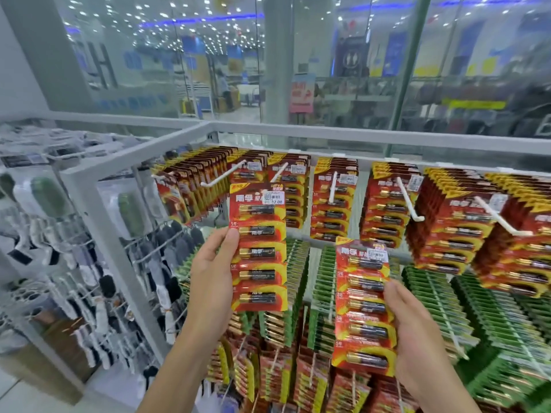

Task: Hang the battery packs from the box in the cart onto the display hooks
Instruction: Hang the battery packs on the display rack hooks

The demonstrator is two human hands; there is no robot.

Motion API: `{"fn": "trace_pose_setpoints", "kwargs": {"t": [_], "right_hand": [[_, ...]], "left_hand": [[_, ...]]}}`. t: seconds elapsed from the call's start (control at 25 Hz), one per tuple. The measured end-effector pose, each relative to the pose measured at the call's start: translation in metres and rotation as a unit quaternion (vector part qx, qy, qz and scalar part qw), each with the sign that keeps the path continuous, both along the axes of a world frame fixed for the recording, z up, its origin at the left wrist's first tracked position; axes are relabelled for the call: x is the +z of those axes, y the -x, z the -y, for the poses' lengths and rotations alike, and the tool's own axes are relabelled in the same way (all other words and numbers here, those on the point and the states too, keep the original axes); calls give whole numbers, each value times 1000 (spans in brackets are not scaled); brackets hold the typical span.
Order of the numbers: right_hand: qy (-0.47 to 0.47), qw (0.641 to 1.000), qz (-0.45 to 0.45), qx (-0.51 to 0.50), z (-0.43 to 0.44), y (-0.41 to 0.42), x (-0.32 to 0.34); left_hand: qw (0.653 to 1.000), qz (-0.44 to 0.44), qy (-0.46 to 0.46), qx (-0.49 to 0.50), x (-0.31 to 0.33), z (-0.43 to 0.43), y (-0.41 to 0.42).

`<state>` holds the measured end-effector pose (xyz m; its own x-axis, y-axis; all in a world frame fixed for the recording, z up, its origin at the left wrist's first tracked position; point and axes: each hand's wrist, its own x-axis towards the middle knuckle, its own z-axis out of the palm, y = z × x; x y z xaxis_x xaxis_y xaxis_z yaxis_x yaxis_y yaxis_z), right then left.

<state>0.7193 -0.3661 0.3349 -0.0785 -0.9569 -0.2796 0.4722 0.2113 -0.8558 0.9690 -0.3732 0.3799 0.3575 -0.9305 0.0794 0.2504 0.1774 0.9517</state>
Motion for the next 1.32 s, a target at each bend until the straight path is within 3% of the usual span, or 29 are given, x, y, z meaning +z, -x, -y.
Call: {"fn": "trace_pose_setpoints", "kwargs": {"t": [0.28,0.56,0.76,1.12,1.32], "right_hand": [[35,999,19,-8,4,3,-4],[118,986,-112,30,-17,-10,47],[189,960,-205,-39,-26,-5,51],[181,944,-250,-116,-29,22,45],[157,953,-229,-121,-27,20,50]], "left_hand": [[999,31,-23,-27,-4,21,-5],[996,56,-32,-67,-6,117,10],[997,44,-11,-59,-19,169,14],[999,18,16,-48,-33,191,12],[996,81,38,-32,-39,188,6]]}}
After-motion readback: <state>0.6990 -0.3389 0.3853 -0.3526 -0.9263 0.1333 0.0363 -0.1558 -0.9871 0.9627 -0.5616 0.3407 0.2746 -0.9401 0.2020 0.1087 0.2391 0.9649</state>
